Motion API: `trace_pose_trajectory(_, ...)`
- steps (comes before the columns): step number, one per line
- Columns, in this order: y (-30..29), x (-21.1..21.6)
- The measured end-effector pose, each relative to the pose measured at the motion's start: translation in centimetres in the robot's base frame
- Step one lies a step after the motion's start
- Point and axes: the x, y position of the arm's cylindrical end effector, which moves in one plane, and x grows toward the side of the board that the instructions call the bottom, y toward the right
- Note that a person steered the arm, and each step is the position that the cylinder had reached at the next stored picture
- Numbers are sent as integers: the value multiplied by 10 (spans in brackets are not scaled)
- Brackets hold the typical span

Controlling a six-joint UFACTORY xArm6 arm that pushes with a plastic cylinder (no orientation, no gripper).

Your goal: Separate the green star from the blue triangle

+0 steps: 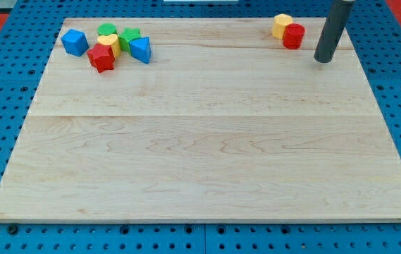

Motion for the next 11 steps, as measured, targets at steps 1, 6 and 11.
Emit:
trace_pose_trajectory(1,-52,49)
trace_pose_trajectory(6,-527,-14)
trace_pose_trajectory(11,-279,-52)
